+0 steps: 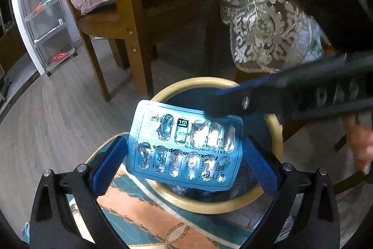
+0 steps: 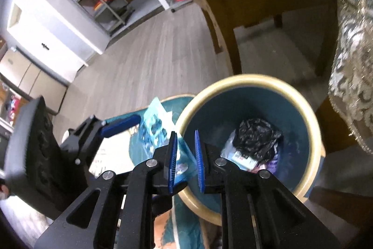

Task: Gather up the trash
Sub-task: 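Carry the snack bag and blister pack over the teal bin and open both tools, then move both tools back from the bin over the cushion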

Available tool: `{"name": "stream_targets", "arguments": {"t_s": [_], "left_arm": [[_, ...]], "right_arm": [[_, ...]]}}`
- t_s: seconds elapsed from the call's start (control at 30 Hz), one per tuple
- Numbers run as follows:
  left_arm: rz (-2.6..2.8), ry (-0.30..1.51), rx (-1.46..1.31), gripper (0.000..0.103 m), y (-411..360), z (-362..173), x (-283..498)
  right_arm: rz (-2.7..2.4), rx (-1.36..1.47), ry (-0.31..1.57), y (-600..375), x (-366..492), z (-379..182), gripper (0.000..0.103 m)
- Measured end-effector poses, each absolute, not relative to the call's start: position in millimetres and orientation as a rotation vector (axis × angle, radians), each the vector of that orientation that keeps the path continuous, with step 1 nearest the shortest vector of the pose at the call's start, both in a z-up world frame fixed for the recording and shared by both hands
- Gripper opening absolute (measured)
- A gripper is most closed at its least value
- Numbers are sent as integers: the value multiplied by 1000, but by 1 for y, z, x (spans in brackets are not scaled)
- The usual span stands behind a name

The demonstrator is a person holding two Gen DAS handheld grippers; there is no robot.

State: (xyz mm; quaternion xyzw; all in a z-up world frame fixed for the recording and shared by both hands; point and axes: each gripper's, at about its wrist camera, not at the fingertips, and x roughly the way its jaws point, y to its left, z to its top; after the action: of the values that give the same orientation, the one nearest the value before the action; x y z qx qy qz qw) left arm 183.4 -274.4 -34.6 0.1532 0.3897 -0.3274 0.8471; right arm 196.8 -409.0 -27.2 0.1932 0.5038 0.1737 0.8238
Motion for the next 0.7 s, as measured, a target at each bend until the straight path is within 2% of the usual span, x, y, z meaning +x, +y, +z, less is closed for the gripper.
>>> {"name": "stream_targets", "arguments": {"t_s": [0.27, 0.5, 0.67, 0.7], "left_arm": [[-701, 802, 331, 97, -275, -30, 182], [-641, 794, 276, 97, -221, -5, 171], [-533, 784, 243, 97, -157, 18, 152], [-506, 789, 229, 97, -141, 23, 148]], "right_arm": [[286, 433, 1062, -420, 199, -27, 17], [309, 394, 1028, -400, 197, -12, 17], [345, 321, 983, -364, 194, 8, 31], [351, 310, 977, -358, 194, 10, 38]]}}
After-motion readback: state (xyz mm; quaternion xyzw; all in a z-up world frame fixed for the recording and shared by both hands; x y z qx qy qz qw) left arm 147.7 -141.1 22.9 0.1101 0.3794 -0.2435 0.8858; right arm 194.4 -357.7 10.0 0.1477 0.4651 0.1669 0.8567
